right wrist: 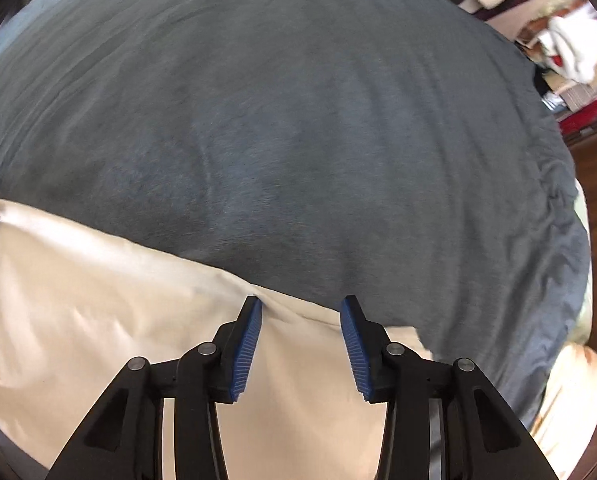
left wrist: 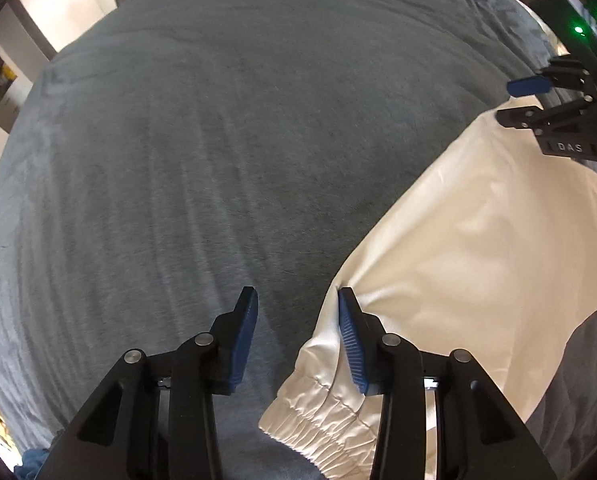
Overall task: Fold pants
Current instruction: 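Lift the leg hems with both grippers and fold them over toward the waistband, then open both grippers and release the folded shorts onto the bed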
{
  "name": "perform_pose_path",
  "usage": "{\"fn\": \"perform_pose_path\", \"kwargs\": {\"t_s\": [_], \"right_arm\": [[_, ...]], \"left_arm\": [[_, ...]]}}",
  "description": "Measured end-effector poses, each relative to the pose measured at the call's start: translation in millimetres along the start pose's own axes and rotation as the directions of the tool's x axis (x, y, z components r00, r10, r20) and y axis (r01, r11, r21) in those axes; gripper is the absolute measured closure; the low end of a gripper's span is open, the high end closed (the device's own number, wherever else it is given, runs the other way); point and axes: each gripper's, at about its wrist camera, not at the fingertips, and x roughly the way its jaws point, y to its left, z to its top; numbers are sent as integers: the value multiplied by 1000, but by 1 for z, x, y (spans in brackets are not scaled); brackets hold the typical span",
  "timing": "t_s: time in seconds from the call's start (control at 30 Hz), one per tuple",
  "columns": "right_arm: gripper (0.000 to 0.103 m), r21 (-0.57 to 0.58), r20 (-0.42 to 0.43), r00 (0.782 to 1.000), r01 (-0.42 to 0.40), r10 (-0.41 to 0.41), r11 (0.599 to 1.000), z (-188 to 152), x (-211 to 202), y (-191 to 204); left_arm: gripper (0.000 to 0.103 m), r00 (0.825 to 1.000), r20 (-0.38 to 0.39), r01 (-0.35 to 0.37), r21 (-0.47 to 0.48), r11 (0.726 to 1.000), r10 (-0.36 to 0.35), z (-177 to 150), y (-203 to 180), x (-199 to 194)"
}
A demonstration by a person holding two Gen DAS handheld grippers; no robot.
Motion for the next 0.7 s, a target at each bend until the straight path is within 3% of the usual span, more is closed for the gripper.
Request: {"fn": "perform_pose_path", "kwargs": {"t_s": [0.1, 0.2, 0.43, 0.53, 0.7], "right_arm": [[62, 49, 39, 999, 31, -33, 998, -8, -22, 0], [62, 90, 90, 995, 24, -32, 996, -18, -47, 1], [62, 138, 166, 986, -4, -20, 990, -33, -87, 9], [62, 165, 189, 982, -6, -26, 986, -40, -98, 12], [62, 309, 259, 966, -108, 26, 945, -69, -125, 3]], "left_arm": [[60, 998, 55, -33, 30, 999, 31, -3, 1, -20], [52, 996, 86, -38, 48, 998, 33, -7, 2, -33], [52, 989, 127, -75, 10, 997, 73, -16, 26, -63], [52, 985, 155, -74, 4, 997, 73, -25, 31, -82], [52, 968, 251, -11, 7, 1000, 9, -40, 12, -125]]}}
